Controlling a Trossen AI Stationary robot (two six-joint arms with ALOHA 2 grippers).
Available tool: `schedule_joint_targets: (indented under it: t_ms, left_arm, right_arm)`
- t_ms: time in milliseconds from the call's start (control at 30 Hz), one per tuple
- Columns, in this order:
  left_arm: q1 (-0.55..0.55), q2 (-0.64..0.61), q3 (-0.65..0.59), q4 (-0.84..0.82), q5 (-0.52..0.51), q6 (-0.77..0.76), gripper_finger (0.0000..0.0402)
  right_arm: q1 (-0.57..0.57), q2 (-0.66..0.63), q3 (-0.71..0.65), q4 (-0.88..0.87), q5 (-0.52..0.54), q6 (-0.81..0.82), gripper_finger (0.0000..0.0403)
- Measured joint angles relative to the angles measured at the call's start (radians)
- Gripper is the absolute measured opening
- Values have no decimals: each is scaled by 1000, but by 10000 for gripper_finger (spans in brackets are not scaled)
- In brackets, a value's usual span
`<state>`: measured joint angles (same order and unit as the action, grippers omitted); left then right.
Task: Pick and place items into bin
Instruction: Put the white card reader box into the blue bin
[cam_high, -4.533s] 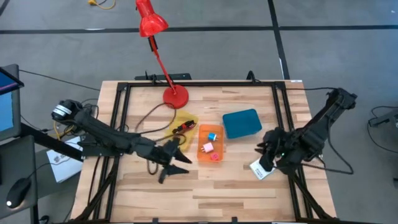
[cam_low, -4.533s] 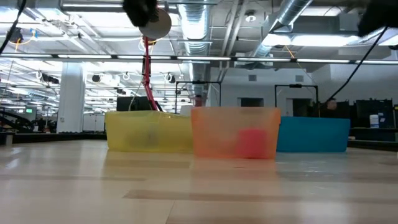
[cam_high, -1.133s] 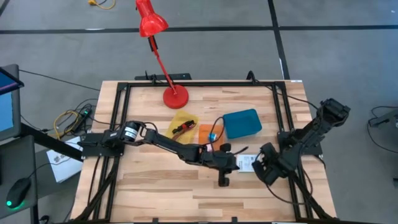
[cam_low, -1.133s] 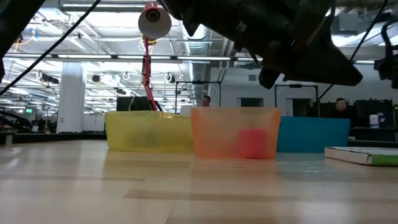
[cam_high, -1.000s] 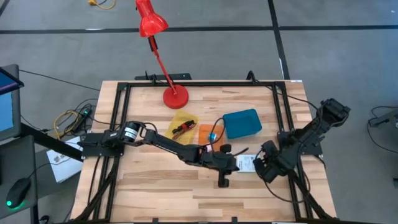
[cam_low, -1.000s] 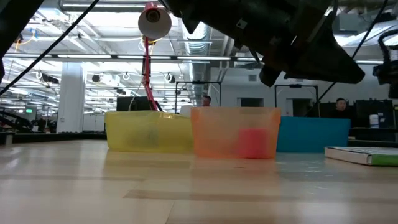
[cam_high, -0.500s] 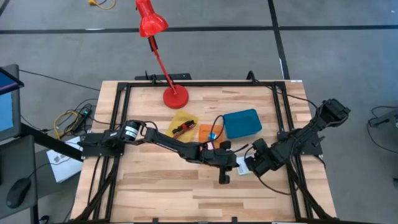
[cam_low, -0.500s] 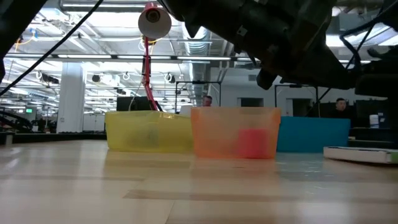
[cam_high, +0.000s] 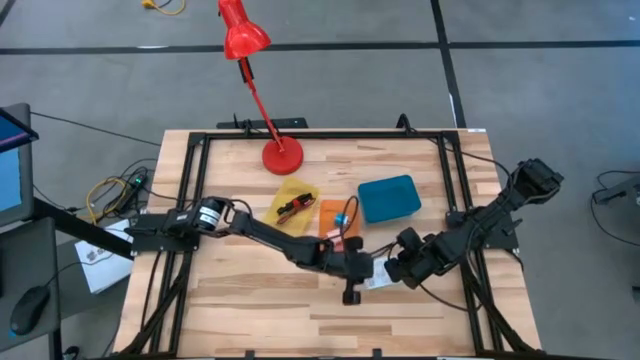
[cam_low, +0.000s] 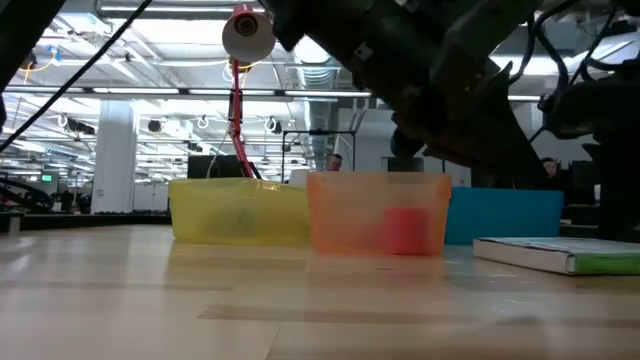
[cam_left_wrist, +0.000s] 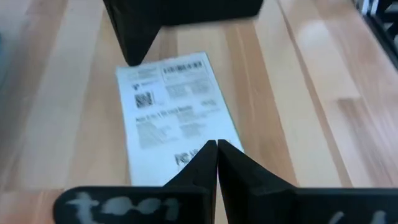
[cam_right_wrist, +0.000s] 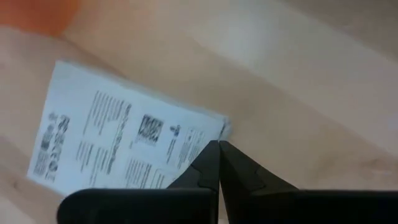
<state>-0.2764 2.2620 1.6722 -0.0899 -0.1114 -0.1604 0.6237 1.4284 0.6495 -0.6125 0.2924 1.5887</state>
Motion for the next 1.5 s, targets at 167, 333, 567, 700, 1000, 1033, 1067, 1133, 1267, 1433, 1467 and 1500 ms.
schedule_joint_targets:
  t_ms: [167, 333, 567, 700, 1000, 1033, 1067, 1133, 1267, 1433, 1467, 1500]
  left_arm:
    - [-37, 8, 1, -8, -63, -16, 0]
    - [-54, 59, 3, 61, -149, -71, 0]
    - [-58, 76, 0, 78, -214, -87, 0]
    - [-58, 77, 0, 78, -206, -103, 0]
    - [-69, 87, 76, -103, -202, -104, 0]
    - [-73, 88, 110, -152, -200, -106, 0]
    - [-79, 89, 149, -199, -199, -105, 0]
    - [-90, 86, 226, -260, -204, -94, 0]
    - [-121, 82, 309, -349, -231, -112, 0]
    - [-150, 84, 317, -396, -261, -255, 0]
    - [-152, 92, 317, -394, -265, -273, 0]
    - [-152, 100, 318, -380, -279, -281, 0]
  right_arm:
    - [47, 0, 23, 34, 37, 4, 0]
    - [77, 0, 70, -17, 46, 8, 0]
    - [88, 0, 79, -43, 46, 8, 0]
    - [90, 0, 79, -94, 33, 26, 0]
    - [142, -2, 79, -87, -51, 35, 0]
    - [150, -2, 79, -79, -51, 35, 0]
    - [158, -2, 79, -74, -52, 35, 0]
    - [171, -2, 79, -74, -52, 35, 0]
    - [188, -2, 79, -75, -51, 52, 0]
    - [203, -2, 79, -75, -51, 61, 0]
    - [203, -2, 79, -75, -51, 61, 0]
    - [203, -2, 79, -75, -51, 61, 0]
